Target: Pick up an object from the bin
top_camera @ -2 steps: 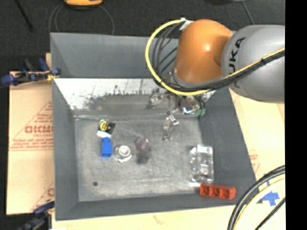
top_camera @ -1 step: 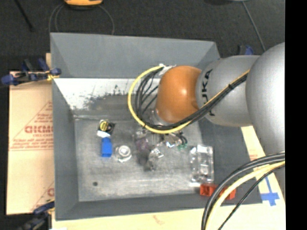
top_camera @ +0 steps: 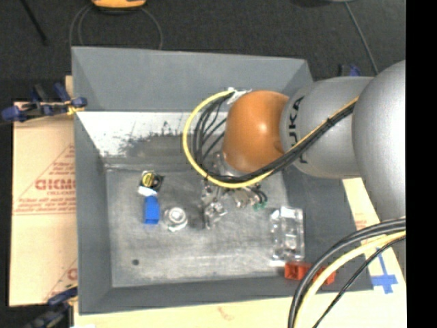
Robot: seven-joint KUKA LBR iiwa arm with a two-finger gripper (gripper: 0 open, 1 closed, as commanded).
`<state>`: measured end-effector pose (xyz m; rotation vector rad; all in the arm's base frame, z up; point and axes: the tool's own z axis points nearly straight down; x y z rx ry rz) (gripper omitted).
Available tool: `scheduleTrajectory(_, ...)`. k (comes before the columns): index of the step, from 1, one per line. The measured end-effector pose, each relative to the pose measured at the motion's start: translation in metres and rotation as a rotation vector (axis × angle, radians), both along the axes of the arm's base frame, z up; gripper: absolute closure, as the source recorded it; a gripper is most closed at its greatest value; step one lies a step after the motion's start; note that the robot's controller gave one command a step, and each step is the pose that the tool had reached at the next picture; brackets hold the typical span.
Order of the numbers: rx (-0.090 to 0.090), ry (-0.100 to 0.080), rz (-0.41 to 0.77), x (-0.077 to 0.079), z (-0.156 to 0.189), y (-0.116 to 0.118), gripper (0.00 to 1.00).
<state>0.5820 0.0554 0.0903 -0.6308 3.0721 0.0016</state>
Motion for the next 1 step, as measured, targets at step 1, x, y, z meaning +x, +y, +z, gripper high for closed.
scheduleTrajectory(1, -0.004, -0.007, 0.236, 0.0052, 0.1473, -0.0117, 1.00)
